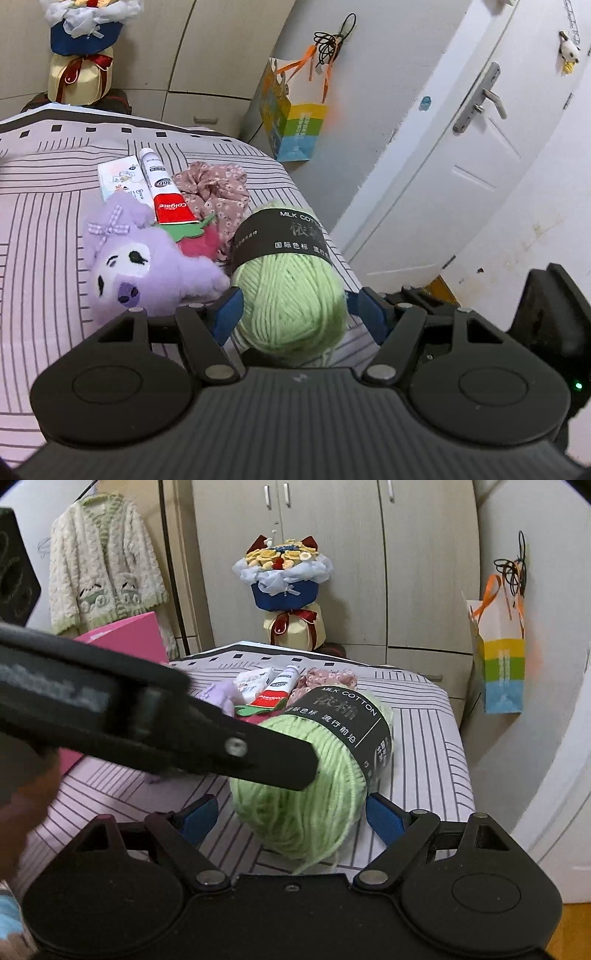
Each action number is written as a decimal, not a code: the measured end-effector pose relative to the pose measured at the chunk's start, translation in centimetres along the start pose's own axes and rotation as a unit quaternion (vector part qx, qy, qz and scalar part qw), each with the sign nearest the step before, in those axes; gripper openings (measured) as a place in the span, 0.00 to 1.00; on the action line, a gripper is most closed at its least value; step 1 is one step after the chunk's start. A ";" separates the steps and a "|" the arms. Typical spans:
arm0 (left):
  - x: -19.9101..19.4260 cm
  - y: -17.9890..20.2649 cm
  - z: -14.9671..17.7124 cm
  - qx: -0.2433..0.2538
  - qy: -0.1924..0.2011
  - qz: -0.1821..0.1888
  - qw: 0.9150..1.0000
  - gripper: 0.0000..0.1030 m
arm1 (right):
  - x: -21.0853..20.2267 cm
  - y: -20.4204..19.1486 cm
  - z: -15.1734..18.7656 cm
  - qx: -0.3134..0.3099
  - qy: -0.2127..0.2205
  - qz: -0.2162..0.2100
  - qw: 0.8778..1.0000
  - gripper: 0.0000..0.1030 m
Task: Organize soft objects
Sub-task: 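Reach the left gripper to the green yarn ball and grasp it, then carry the green yarn ball with the left gripper into the pink box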
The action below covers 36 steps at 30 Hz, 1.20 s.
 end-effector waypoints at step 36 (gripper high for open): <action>-7.9 4.8 5.0 0.041 -0.022 -0.011 0.999 0.45 | -8.7 -5.3 2.3 0.034 0.013 -0.005 0.999 0.55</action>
Point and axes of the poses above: each gripper's, at about its wrist camera, not at the fingertips, and x roughly the way its jaws point, y to its right, z to its underside, the point moved 7 cm from there along x, roughly the way its jaws point, and after that the axes turned 3 degrees about z, right-handed, at the moved point
